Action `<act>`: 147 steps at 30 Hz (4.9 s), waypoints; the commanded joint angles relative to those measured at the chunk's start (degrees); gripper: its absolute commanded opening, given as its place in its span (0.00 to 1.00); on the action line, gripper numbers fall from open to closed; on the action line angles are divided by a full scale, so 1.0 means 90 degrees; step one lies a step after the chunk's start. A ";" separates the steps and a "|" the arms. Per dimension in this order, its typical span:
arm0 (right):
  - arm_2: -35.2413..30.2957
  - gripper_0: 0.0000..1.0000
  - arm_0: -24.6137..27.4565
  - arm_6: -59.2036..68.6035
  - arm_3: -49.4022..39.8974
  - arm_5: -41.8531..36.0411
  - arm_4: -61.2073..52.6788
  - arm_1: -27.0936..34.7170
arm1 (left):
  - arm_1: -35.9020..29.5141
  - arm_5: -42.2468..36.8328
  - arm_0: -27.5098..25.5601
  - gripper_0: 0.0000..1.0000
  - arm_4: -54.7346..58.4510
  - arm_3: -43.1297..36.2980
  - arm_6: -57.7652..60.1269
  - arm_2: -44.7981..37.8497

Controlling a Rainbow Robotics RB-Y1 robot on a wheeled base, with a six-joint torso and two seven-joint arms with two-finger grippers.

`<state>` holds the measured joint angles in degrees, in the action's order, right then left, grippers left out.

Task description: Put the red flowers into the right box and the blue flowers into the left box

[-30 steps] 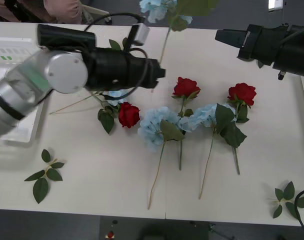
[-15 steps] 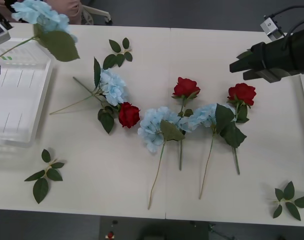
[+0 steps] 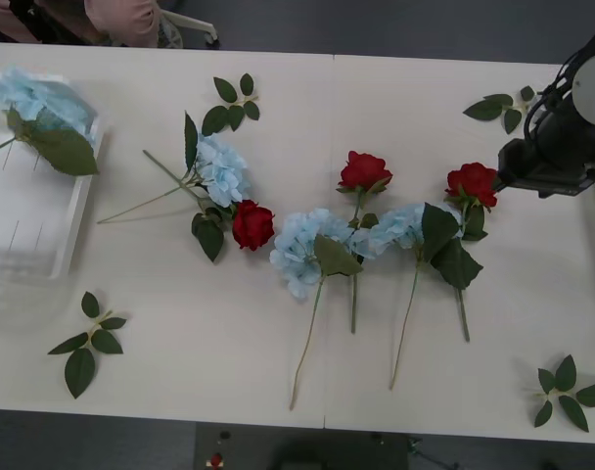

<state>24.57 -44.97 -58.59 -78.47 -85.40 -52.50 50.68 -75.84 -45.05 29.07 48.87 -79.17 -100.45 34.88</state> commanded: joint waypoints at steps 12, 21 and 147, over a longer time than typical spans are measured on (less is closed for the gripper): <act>0.0728 0.67 -0.0092 0.0094 0.0868 0.1413 0.0325 -0.0455 | -0.0411 0.0572 0.0090 1.00 -0.0117 -0.0002 -0.0265 -0.0076; 0.1616 0.67 -0.0092 0.0201 0.0926 0.1569 0.0921 -0.0641 | -0.0401 0.1275 0.0100 1.00 0.2217 -0.1652 -0.1261 -0.0340; 0.2437 0.68 0.1940 0.5836 -0.3429 0.1657 0.3372 -0.0865 | 0.2499 -0.0336 0.3186 1.00 -0.0772 -0.0949 -0.4669 0.2394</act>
<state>45.08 -25.09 -4.42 -109.70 -71.12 -23.10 42.53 -51.48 -49.83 55.29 43.48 -88.63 -140.94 56.32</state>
